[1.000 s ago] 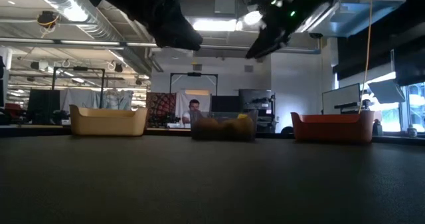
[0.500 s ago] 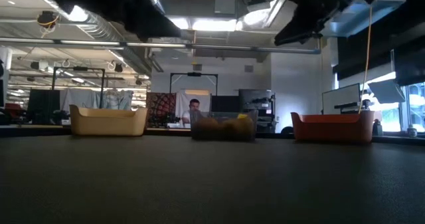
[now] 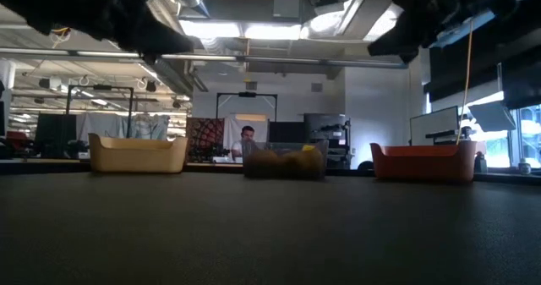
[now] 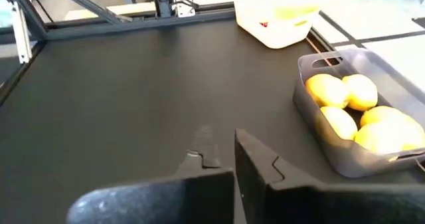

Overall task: Sort produce into baskets
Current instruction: Return to Home Position

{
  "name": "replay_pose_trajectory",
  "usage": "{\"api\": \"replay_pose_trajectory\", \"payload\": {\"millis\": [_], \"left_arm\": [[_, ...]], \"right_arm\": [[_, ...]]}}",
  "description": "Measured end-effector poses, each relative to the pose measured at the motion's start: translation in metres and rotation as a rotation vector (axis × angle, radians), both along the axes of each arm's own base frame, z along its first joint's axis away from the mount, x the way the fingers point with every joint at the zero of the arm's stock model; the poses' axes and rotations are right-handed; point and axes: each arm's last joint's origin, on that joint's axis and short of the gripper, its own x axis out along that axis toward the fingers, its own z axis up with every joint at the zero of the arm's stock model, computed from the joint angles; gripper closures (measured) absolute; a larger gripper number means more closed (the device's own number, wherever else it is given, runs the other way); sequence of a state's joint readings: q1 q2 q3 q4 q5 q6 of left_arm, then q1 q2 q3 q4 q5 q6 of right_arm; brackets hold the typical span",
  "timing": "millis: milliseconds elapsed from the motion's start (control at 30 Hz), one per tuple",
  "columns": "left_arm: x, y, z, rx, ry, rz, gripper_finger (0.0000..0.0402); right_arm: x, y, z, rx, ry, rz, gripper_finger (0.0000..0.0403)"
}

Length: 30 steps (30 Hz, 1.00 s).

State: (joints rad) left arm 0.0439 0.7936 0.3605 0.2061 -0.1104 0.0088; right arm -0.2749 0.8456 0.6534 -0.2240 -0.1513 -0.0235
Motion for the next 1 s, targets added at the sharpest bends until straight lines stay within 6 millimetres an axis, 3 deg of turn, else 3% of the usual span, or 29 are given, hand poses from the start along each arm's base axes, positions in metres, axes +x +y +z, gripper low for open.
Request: {"api": "replay_pose_trajectory", "payload": {"millis": [567,1000], "left_arm": [[-0.041,-0.006,-0.036,-0.114,-0.131,-0.011,0.04],[-0.051,-0.006,-0.051,-0.13,-0.145,-0.004,0.0388]], "right_arm": [[-0.048,0.013,-0.039,0.082,-0.12,-0.043,0.04],[-0.079,0.021,-0.066,0.148,-0.257,-0.093,0.04]]}}
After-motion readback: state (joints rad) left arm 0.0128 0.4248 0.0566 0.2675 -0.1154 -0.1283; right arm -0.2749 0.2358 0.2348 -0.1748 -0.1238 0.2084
